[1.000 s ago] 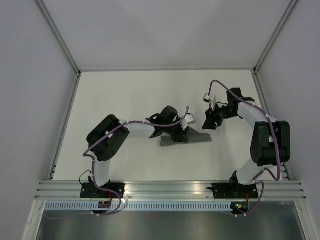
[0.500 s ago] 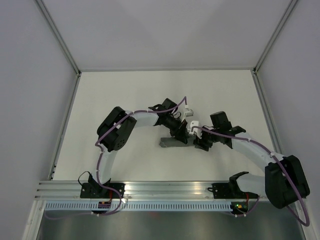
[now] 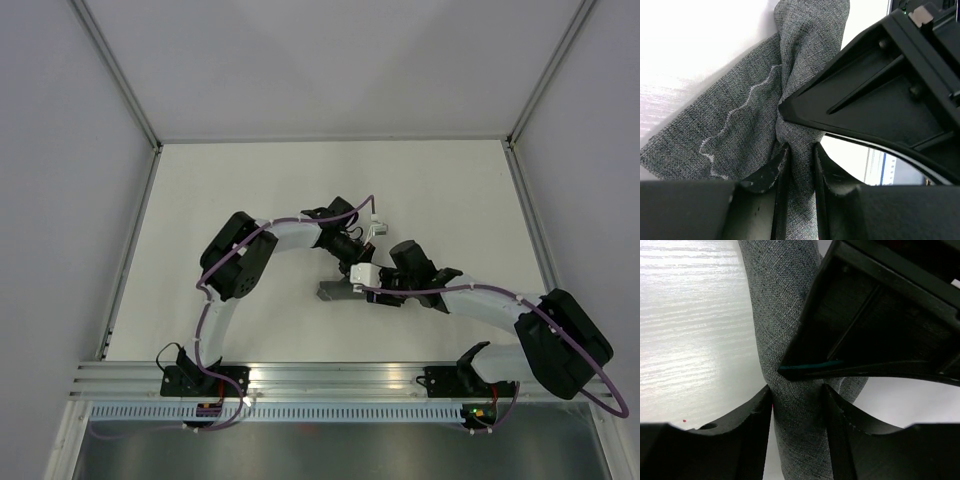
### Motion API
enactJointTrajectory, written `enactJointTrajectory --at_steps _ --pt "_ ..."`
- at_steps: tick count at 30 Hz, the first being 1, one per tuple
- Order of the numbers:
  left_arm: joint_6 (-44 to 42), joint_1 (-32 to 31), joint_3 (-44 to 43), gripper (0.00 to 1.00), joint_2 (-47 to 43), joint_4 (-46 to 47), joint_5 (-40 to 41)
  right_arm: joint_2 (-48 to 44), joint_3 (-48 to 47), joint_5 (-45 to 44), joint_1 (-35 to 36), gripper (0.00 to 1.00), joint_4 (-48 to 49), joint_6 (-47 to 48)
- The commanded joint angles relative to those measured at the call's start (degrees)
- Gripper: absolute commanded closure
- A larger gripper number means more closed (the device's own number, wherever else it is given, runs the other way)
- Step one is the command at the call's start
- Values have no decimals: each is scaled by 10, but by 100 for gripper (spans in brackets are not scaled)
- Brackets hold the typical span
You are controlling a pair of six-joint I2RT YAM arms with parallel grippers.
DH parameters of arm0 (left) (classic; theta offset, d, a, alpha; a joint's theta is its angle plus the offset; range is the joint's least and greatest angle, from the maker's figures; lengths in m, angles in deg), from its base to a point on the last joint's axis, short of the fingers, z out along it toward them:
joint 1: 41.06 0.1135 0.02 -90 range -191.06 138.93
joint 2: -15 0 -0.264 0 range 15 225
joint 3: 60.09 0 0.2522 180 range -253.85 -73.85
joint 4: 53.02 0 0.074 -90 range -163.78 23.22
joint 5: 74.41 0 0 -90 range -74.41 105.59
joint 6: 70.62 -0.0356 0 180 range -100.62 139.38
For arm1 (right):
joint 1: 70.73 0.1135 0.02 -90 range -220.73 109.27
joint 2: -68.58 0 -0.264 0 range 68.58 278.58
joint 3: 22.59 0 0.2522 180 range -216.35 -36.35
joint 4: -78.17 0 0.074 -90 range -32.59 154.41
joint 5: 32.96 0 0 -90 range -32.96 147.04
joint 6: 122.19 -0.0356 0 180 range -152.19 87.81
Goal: Fold the napkin, place the utensils inside, and roll it up
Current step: Roll the napkin with the utensil
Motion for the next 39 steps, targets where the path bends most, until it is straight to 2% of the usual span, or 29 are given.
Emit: enactJointTrajectory --at_steps 1,3,4,5,7,10,11,12,18,23,26,27,28,30,31,32,34,39 --pt "-6 -6 6 93 35 -85 53 15 10 -38 9 50 34 8" --pt "-10 -7 -1 90 38 -91 52 22 13 -40 11 54 33 13" --pt "-10 -6 -7 89 39 -94 56 23 14 -41 10 59 31 14" --pt "-11 -6 -8 88 36 -97 60 27 14 -42 10 74 28 15" --pt "-9 -4 -11 81 29 -93 82 30 12 -41 10 83 18 17" --pt "11 3 8 73 0 -66 103 39 4 -33 9 89 -5 18" --pt "33 6 19 72 -29 -24 106 44 -2 -28 8 92 -12 18" --pt "38 10 32 66 -43 1 123 45 -3 -20 7 93 -17 18" --pt "138 40 112 58 -140 146 179 67 -33 21 -16 96 -52 21" --pt "194 61 187 57 -207 240 237 107 -80 72 -56 96 -98 33" --pt "222 64 259 58 -268 335 320 139 -120 107 -79 97 -142 46" --pt "233 64 288 54 -288 410 376 148 -131 117 -83 96 -153 51" --pt "238 64 354 53 -312 467 402 157 -142 126 -88 97 -178 55" --pt "264 64 430 36 -376 574 460 189 -177 153 -107 97 -205 68" --pt "261 64 483 35 -390 661 463 200 -202 161 -114 97 -232 73" --pt "251 57 494 34 -405 669 465 228 -216 175 -123 97 -248 80" --pt "189 40 488 34 -415 639 478 259 -247 186 -131 97 -298 96" --pt "13 -69 457 32 -403 595 591 365 -358 223 -150 97 -418 131"
